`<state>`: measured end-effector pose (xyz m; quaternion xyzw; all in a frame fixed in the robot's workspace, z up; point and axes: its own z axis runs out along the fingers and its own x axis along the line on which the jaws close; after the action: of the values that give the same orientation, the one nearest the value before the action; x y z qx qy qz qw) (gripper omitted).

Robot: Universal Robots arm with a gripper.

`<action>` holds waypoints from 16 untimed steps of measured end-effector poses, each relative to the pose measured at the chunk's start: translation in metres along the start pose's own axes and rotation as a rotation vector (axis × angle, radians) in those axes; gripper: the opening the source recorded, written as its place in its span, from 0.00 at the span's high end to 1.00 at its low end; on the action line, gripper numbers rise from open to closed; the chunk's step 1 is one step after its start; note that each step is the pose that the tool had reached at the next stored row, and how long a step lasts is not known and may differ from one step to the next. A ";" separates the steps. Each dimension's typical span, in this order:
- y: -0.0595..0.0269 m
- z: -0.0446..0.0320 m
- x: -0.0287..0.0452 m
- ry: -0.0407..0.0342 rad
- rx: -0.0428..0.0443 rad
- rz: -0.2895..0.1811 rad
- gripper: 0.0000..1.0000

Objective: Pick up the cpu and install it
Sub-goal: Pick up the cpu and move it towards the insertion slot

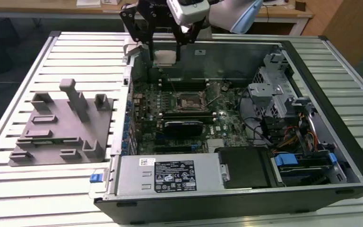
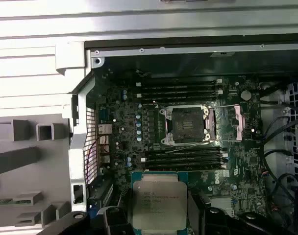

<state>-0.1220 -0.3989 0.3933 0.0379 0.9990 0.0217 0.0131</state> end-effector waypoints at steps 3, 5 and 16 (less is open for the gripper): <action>0.0000 0.0000 0.0000 0.0000 0.0000 0.000 0.46; 0.0000 0.0000 0.0000 0.0000 0.0001 0.000 0.46; 0.0000 0.0002 0.0000 -0.0011 0.0008 0.024 0.46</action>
<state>-0.1219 -0.3990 0.3931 0.0500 0.9984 0.0215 0.0133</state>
